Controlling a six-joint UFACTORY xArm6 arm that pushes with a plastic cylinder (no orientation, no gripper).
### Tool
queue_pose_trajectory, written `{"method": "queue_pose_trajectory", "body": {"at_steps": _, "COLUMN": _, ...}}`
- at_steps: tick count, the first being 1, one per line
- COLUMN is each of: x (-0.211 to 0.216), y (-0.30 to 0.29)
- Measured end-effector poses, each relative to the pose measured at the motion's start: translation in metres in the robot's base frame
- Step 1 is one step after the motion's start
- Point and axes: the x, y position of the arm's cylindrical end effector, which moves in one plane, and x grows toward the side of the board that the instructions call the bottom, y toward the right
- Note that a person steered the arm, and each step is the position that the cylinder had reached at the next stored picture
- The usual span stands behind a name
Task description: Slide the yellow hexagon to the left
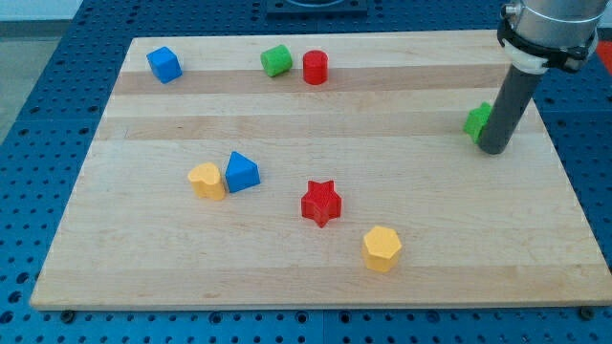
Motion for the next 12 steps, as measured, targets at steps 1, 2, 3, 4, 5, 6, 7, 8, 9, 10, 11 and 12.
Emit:
{"method": "queue_pose_trajectory", "body": {"at_steps": 1, "x": -0.001, "y": 0.000}}
{"method": "queue_pose_trajectory", "body": {"at_steps": 2, "x": -0.001, "y": 0.000}}
{"method": "queue_pose_trajectory", "body": {"at_steps": 3, "x": 0.005, "y": -0.005}}
{"method": "queue_pose_trajectory", "body": {"at_steps": 4, "x": 0.022, "y": -0.034}}
{"method": "queue_pose_trajectory", "body": {"at_steps": 5, "x": 0.022, "y": -0.034}}
{"method": "queue_pose_trajectory", "body": {"at_steps": 6, "x": 0.029, "y": -0.051}}
{"method": "queue_pose_trajectory", "body": {"at_steps": 7, "x": 0.060, "y": -0.110}}
{"method": "queue_pose_trajectory", "body": {"at_steps": 8, "x": 0.079, "y": -0.112}}
{"method": "queue_pose_trajectory", "body": {"at_steps": 9, "x": 0.111, "y": -0.112}}
{"method": "queue_pose_trajectory", "body": {"at_steps": 10, "x": 0.113, "y": -0.109}}
{"method": "queue_pose_trajectory", "body": {"at_steps": 11, "x": 0.130, "y": -0.106}}
{"method": "queue_pose_trajectory", "body": {"at_steps": 12, "x": 0.130, "y": -0.106}}
